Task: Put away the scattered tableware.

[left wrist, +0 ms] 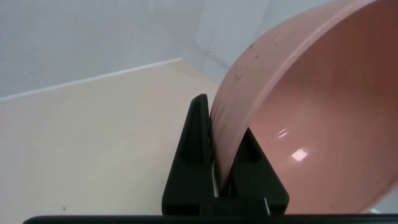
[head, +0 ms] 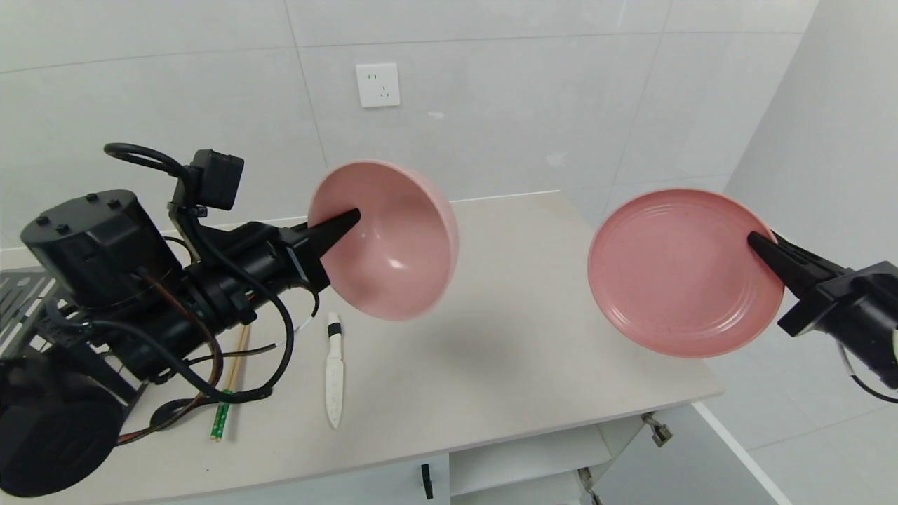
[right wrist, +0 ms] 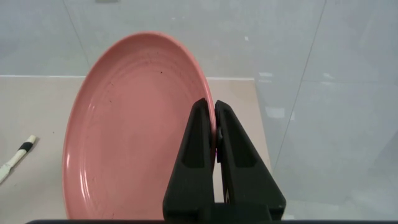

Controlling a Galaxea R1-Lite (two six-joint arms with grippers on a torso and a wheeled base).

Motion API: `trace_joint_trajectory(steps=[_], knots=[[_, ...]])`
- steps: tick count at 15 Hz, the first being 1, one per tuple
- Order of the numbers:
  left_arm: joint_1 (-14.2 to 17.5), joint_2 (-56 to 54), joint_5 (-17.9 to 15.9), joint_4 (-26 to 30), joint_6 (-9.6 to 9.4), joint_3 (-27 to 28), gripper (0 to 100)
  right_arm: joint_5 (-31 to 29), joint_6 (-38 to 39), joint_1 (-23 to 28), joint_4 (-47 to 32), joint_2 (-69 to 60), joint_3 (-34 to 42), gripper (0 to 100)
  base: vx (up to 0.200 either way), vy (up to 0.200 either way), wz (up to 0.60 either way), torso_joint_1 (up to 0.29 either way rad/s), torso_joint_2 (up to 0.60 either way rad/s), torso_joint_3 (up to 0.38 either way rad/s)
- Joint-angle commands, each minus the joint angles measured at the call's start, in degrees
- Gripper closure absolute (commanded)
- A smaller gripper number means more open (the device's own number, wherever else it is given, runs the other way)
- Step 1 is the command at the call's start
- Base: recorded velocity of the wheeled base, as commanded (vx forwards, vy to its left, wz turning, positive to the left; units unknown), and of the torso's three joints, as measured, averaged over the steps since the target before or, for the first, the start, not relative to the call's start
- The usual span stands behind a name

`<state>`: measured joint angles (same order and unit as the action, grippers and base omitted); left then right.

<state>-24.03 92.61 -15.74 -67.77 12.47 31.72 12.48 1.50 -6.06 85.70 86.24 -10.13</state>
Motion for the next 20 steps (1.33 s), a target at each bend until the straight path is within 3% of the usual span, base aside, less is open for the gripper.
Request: trace_joint_trajectory(steps=[1, 3, 5, 6, 7, 9, 11, 13, 14, 15, 16, 17, 18, 19, 20], knots=[[0.1, -2.5, -0.9, 0.3, 0.36, -3.2, 100, 0.1, -0.2, -0.2, 0.0, -0.1, -0.2, 100, 0.0, 0.0, 0.0, 0.0, 0.0, 0.0], [-2.3, -10.6, -0.5, 7.2, 0.1, -7.7, 100, 0.2, 0.1, -0.9, 0.0, -0.1, -0.2, 100, 0.0, 0.0, 0.0, 0.0, 0.0, 0.0], [-1.9, -15.6, 0.0, 14.6, -0.17, -7.5, 100, 0.1, 0.1, -1.0, 0.0, -0.1, 1.0, 100, 0.0, 0.0, 0.0, 0.0, 0.0, 0.0], [-1.3, -16.2, 2.0, 15.6, -0.25, -7.4, 100, 0.1, 0.0, -1.0, 0.0, 0.0, 2.6, 100, 0.0, 0.0, 0.0, 0.0, 0.0, 0.0], [-1.0, -15.8, 4.2, 14.9, -0.43, -8.2, 100, 0.0, 0.1, -1.7, -0.4, 0.6, 5.0, 100, 0.0, 0.0, 0.0, 0.0, 0.0, 0.0], [-1.5, -15.7, 4.3, 11.4, -0.43, -11.2, 100, -0.6, -0.4, -6.3, 3.3, 4.0, 5.2, 100, 0.0, 0.0, 0.0, 0.0, 0.0, 0.0], [-1.5, -15.4, 5.5, 10.0, -0.43, -14.1, 100, -0.6, -0.8, -6.7, 4.3, 4.6, 5.0, 100, 0.0, 0.0, 0.0, 0.0, 0.0, 0.0], [-3.9, -15.9, 11.3, 9.9, -3.51, -14.8, 100, -0.6, -0.7, -6.7, 4.3, 4.5, 3.1, 100, 0.0, 0.0, 0.0, 0.0, 0.0, 0.0], [-5.0, -16.9, 15.8, 10.0, -7.46, -15.4, 100, -0.6, -0.4, -7.5, 4.3, 4.3, 0.8, 100, 0.0, 0.0, 0.0, 0.0, 0.0, 0.0], [-4.2, -16.9, 18.9, 9.2, -17.83, -19.0, 100, -0.5, -0.4, -8.5, 4.3, 4.3, -0.2, 100, 0.0, 0.0, 0.0, 0.0, 0.0, 0.0], [-3.6, -17.1, 19.1, 7.1, -22.84, -21.0, 100, -0.5, -1.1, -8.5, 4.3, 4.6, -0.3, 100, 0.0, 0.0, 0.0, 0.0, 0.0, 0.0], [-3.5, -17.2, 19.1, 2.5, -23.11, -22.1, 100, -0.5, -1.3, -8.9, 4.3, 4.4, -0.7, 100, 0.0, 0.0, 0.0, 0.0, 0.0, 0.0], [-3.1, -16.5, 19.0, -2.3, -22.14, -22.2, 100, -0.5, -1.5, -9.2, 4.3, 4.3, -1.3, 100, 0.0, 0.0, 0.0, 0.0, 0.0, 0.0], [-1.8, -15.2, 18.9, -5.4, -20.03, -22.2, 100, -0.5, -1.7, -9.2, 4.3, 4.3, -1.7, 100, 0.0, 0.0, 0.0, 0.0, 0.0, 0.0], [-0.1, -13.8, 18.8, -7.1, -19.85, -22.5, 100, -0.5, -1.7, -9.2, 4.3, 4.2, -1.7, 100, 0.0, 0.0, 0.0, 0.0, 0.0, 0.0]])
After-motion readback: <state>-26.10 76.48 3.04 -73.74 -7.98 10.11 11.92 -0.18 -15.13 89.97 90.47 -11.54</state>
